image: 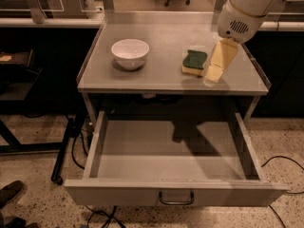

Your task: Place sponge into top drawer

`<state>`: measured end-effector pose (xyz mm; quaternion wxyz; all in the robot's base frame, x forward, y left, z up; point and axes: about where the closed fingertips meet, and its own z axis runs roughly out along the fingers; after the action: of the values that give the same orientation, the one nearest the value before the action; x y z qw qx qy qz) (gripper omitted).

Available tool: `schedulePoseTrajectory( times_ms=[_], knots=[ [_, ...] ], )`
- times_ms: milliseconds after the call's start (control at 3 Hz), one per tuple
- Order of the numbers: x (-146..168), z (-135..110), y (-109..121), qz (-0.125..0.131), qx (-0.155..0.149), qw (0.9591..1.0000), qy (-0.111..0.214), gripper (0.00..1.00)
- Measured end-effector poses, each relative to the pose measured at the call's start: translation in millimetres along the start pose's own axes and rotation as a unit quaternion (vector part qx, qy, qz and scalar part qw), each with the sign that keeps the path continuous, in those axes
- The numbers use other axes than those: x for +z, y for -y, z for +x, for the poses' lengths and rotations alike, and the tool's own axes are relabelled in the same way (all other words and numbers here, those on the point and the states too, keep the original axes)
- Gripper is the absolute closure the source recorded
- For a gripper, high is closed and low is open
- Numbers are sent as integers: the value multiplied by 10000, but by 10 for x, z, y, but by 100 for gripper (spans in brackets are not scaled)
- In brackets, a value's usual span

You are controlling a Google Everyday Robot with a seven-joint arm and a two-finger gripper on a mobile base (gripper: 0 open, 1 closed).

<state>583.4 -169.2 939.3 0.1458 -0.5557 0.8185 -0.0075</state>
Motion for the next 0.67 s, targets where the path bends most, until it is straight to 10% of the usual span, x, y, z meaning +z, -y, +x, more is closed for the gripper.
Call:
schedulePoseTrajectory(
  times_ms=[667],
  knots=[
    [145,-153,144,-36,186,9997,144,0]
  ],
)
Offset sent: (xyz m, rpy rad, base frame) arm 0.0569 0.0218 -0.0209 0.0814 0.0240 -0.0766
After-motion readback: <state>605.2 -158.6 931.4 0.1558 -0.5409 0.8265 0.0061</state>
